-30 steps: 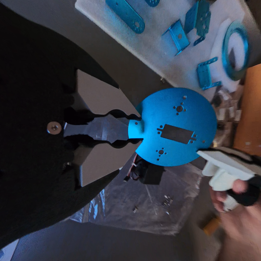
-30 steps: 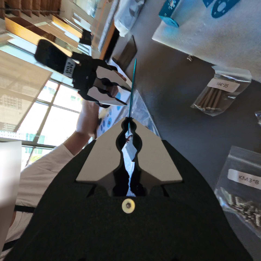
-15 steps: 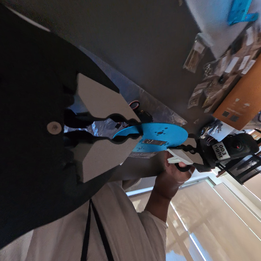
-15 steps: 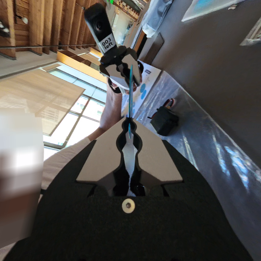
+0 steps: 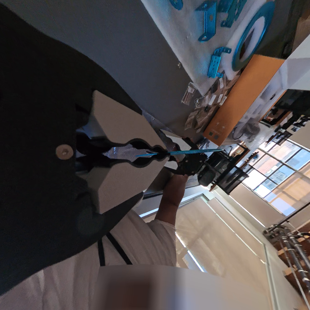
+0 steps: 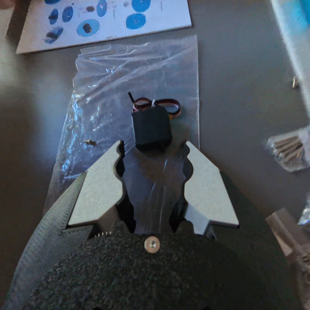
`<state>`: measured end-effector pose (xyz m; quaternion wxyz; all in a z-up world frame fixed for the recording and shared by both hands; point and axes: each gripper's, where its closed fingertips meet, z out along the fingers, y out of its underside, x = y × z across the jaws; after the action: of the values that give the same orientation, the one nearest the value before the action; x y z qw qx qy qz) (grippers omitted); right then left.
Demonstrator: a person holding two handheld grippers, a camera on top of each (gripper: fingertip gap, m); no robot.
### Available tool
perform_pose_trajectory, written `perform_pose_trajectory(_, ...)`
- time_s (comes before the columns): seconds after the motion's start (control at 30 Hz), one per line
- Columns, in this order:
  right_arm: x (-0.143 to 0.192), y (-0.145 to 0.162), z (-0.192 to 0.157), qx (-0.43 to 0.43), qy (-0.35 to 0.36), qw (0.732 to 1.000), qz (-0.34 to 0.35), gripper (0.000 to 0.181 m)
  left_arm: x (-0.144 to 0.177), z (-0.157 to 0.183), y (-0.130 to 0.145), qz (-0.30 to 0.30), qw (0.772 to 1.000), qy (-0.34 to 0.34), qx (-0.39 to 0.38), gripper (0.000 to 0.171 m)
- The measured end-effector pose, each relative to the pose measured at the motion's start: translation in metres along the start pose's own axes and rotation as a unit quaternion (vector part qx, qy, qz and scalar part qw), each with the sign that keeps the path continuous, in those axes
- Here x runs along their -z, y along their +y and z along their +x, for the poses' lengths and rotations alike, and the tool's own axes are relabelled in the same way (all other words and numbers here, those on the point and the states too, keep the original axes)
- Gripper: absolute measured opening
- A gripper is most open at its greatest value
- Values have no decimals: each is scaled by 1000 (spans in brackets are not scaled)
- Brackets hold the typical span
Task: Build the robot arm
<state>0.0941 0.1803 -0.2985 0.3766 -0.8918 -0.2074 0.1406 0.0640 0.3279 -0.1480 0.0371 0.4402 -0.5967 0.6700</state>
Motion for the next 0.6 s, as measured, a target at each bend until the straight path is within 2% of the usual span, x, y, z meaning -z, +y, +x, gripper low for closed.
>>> perform_pose_trajectory(0.07, -2, -6, 1, 41, 12, 999, -12, 46, 8, -12, -4, 18, 1000, -17, 15, 0)
perform_pose_trajectory(0.17, -6, -13, 4, 86, 43, 995, -31, 43, 11, -23, -7, 35, 998, -27, 41, 0)
perform_pose_trajectory(0.27, -4, -19, 1, 192, 103, 975, -50, 43, 8, -30, -5, 35, 997, -36, 51, 0)
perform_pose_trajectory(0.3, -1, -23, 2, 245, 141, 957, -62, 42, 7, -32, -4, 33, 997, -40, 52, 0)
perform_pose_trajectory(0.33, 3, -26, 2, 310, 186, 929, -81, 43, 5, -33, -3, 29, 997, -42, 53, 0)
perform_pose_trajectory(0.43, 10, -32, 0, 496, 302, 800, -149, 42, -1, -35, 2, 20, 997, -48, 54, 0)
perform_pose_trajectory(0.47, 9, -33, -4, 535, 316, 768, -156, 42, -3, -35, 4, 16, 997, -47, 54, 0)
perform_pose_trajectory(0.6, 9, -33, -4, 610, 348, 693, -164, 43, -24, -28, 18, -15, 998, -23, 63, 0)
